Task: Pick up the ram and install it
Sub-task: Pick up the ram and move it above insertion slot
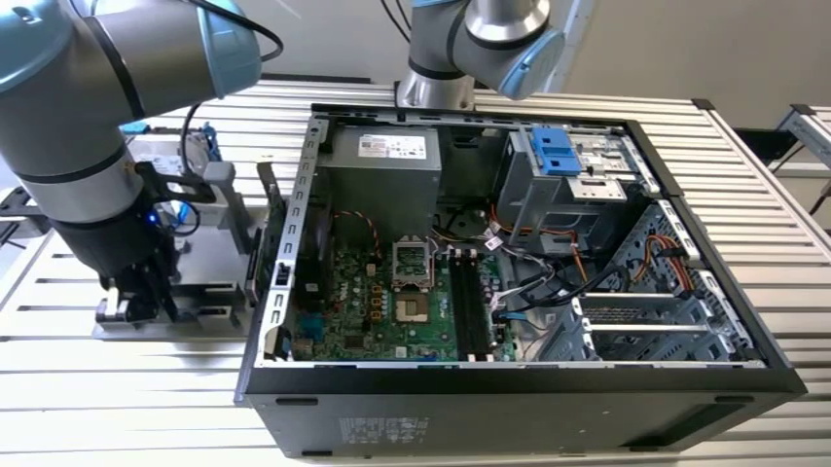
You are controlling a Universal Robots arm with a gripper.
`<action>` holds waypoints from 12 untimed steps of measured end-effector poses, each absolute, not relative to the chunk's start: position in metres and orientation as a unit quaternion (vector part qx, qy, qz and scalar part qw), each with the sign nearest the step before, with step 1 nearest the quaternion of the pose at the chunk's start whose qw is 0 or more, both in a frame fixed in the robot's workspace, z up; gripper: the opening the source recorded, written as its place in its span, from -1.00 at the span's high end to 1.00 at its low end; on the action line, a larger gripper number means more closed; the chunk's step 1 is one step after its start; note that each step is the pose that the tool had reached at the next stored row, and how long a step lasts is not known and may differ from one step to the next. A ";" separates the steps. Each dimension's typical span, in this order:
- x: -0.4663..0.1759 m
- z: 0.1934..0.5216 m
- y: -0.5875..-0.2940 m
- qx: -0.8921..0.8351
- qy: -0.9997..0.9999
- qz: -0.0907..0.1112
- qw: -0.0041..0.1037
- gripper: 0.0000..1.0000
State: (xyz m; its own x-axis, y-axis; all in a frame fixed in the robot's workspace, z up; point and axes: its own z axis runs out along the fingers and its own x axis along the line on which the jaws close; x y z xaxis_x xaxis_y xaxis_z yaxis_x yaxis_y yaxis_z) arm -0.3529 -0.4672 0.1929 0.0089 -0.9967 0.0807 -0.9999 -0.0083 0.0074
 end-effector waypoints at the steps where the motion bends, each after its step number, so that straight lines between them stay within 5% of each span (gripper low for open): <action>1: -0.353 0.194 -0.467 0.710 -0.703 0.026 0.031 1.00; 12: -0.353 0.203 -0.467 0.710 -0.703 0.026 0.031 1.00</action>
